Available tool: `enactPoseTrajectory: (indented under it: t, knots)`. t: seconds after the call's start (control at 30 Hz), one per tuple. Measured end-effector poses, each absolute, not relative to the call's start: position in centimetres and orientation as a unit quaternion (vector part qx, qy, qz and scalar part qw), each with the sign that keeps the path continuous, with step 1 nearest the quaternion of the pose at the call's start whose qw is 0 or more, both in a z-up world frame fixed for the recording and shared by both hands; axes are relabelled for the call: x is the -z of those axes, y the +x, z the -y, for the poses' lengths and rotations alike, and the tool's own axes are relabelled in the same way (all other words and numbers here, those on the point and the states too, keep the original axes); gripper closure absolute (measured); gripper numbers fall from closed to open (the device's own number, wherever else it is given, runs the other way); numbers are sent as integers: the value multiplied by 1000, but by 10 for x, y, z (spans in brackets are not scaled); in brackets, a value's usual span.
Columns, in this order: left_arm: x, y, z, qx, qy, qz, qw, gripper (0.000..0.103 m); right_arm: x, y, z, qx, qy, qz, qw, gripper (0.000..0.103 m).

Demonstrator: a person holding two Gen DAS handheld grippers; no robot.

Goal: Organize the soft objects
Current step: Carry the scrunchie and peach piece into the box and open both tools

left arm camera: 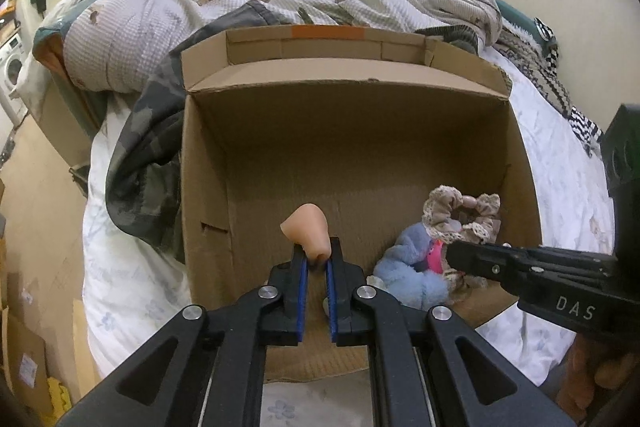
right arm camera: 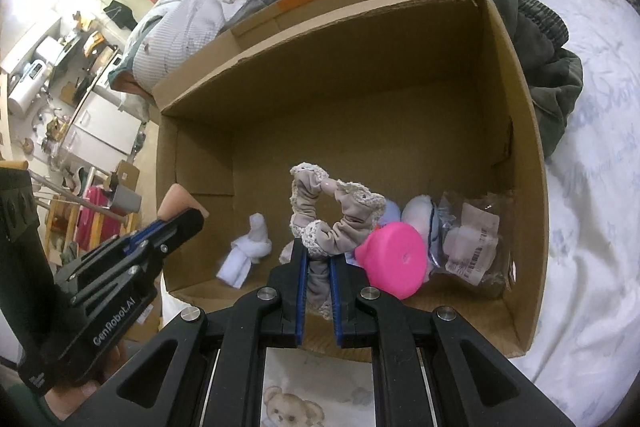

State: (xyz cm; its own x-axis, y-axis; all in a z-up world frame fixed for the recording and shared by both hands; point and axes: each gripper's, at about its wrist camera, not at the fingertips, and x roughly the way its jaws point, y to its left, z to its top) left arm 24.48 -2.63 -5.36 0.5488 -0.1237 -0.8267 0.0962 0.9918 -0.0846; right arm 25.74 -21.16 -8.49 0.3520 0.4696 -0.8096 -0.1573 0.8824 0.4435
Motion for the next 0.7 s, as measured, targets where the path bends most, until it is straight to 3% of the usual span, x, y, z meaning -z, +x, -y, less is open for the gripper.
enactPoseTrajectory:
  t: [0.1, 0.23, 0.33, 0.63, 0.7]
  knots:
    - [56, 243, 29, 67, -8, -475, 877, 88, 84, 258, 211, -193, 141, -534, 811, 91]
    - [56, 241, 32, 58, -4, -476, 878, 57, 86, 261, 212, -190, 143, -536, 810, 91]
    - [54, 239, 33, 49, 3, -471, 881, 41, 87, 260, 214, -186, 145, -539, 809, 91]
    - [55, 238, 27, 29, 1, -477, 878, 40, 91, 260, 213, -190, 150, -543, 804, 88]
    - [54, 238, 25, 25, -1, -475, 879, 40, 92, 261, 217, -183, 157, -544, 804, 67]
